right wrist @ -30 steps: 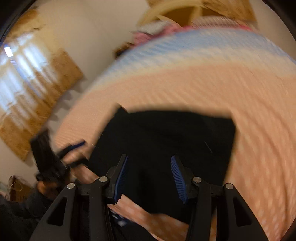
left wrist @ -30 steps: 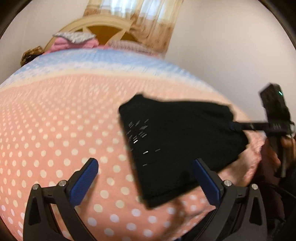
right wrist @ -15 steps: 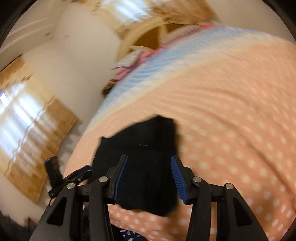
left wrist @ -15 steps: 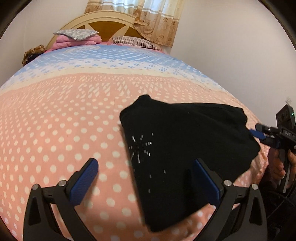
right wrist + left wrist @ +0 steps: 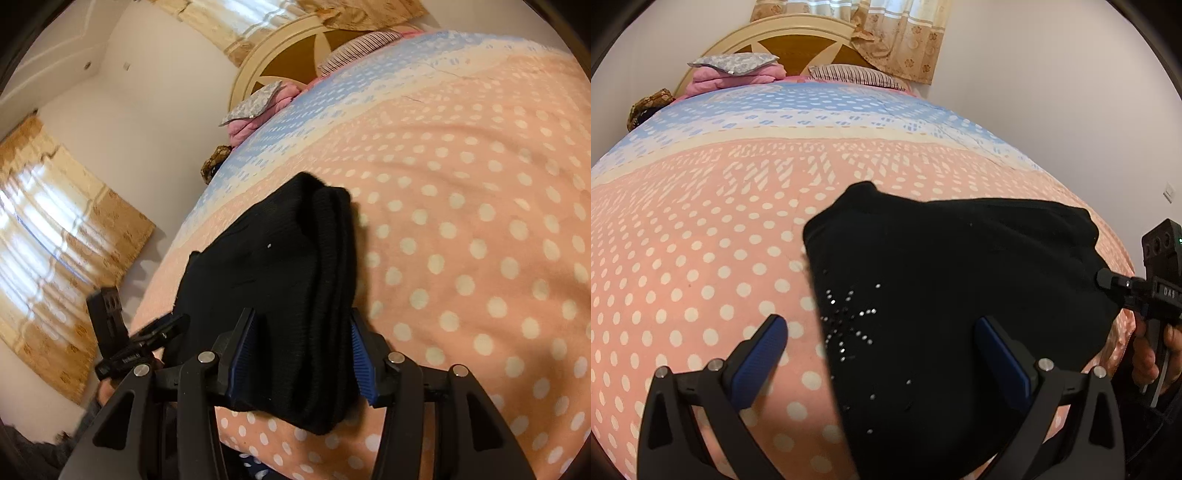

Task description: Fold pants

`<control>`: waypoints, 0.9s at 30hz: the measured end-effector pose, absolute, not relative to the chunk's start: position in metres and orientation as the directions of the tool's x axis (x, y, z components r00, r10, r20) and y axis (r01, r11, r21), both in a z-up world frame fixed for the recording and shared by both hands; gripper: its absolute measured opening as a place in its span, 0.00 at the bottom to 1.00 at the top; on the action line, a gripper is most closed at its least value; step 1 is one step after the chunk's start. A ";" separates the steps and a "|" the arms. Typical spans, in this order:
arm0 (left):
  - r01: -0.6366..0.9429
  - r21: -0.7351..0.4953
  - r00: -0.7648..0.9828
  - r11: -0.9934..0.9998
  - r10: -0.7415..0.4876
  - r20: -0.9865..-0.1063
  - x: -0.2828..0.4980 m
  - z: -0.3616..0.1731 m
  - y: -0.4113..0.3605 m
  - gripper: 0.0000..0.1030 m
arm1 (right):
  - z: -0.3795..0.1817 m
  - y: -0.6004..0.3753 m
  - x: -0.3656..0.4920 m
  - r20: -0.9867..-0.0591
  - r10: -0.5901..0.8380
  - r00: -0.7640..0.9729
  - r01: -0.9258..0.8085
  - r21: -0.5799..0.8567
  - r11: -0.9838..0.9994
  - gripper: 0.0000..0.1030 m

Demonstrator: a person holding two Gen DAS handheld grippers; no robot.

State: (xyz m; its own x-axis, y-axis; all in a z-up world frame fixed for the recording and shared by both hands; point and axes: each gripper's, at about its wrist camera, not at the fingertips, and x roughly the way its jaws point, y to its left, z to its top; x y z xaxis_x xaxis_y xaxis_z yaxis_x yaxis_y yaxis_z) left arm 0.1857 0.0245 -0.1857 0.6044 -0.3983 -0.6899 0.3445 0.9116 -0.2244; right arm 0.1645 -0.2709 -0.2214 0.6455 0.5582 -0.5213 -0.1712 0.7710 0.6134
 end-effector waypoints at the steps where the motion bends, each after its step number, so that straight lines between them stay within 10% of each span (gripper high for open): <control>1: 0.345 -0.227 0.603 0.911 -0.400 -0.691 0.187 -0.186 0.024 1.00 | -0.220 -0.267 0.165 -0.527 0.549 0.649 -0.174 0.600 0.781 0.49; 14: 0.363 -0.235 0.587 0.902 -0.418 -0.693 0.195 -0.187 0.017 1.00 | -0.221 -0.269 0.160 -0.510 0.538 0.671 -0.155 0.613 0.775 0.43; 27: 0.399 -0.325 0.560 0.857 -0.509 -0.654 0.193 -0.188 0.031 0.75 | -0.225 -0.278 0.156 -0.491 0.549 0.676 -0.150 0.638 0.755 0.40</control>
State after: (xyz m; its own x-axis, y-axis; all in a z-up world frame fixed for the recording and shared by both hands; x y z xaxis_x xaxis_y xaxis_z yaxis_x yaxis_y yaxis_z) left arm 0.1929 0.0305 -0.1881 0.5603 -0.5087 -0.6536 0.3988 0.8574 -0.3254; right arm 0.1556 -0.2777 -0.2245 0.6761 0.5492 -0.4911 -0.1501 0.7552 0.6380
